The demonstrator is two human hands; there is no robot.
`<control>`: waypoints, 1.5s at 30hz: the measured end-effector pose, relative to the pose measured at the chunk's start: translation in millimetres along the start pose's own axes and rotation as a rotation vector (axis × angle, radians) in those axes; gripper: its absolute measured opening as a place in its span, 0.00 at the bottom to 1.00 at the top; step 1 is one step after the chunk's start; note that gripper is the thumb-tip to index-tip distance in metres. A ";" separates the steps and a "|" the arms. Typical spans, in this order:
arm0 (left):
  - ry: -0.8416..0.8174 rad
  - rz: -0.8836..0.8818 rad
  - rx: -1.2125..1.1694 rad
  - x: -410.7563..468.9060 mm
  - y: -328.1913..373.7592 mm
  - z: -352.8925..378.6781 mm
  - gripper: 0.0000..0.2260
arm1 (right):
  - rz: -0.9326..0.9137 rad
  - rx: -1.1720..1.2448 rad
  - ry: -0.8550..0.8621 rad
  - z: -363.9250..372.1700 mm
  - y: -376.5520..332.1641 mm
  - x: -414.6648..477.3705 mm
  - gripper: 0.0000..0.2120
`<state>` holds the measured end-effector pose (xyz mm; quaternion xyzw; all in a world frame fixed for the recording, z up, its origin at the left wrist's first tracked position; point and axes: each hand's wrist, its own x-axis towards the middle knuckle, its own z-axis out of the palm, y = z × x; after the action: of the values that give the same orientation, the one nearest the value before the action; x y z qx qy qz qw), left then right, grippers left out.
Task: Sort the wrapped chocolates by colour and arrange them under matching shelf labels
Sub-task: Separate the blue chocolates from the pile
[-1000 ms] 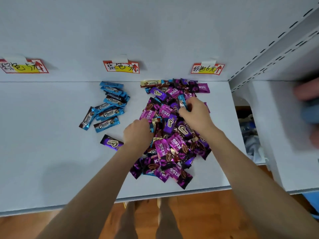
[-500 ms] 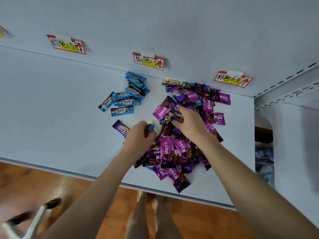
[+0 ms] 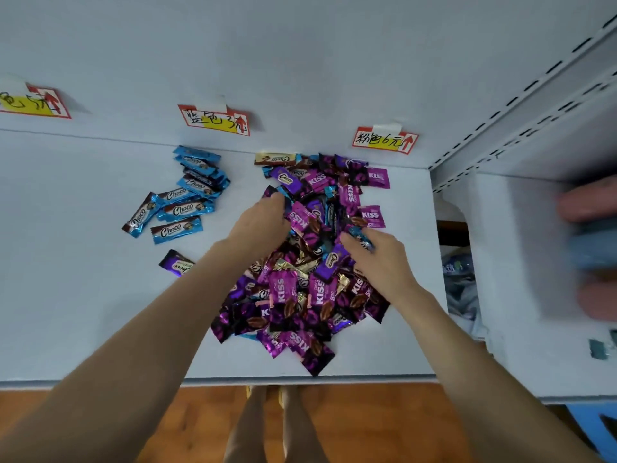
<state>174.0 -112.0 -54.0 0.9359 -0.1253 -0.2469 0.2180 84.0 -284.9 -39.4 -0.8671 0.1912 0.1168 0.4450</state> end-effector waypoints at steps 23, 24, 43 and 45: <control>-0.001 -0.051 -0.173 -28.4 -22.9 -14.6 0.12 | -0.129 -0.627 -0.039 16.1 -34.8 100.3 0.12; 0.004 -0.047 -0.198 -29.3 -24.1 -14.6 0.12 | -0.127 -0.637 -0.045 15.9 -35.5 99.9 0.11; 0.063 0.062 0.083 26.8 -6.0 -13.2 0.16 | -0.062 -0.304 0.146 -3.9 -13.5 77.7 0.09; 0.016 0.085 0.111 31.3 -6.8 -13.7 0.20 | -0.116 -0.273 0.152 -7.4 -13.6 78.1 0.10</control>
<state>208.4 -112.0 -59.2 0.9422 -0.1766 -0.2228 0.1770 160.4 -301.5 -54.4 -0.9354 0.1565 0.0499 0.3130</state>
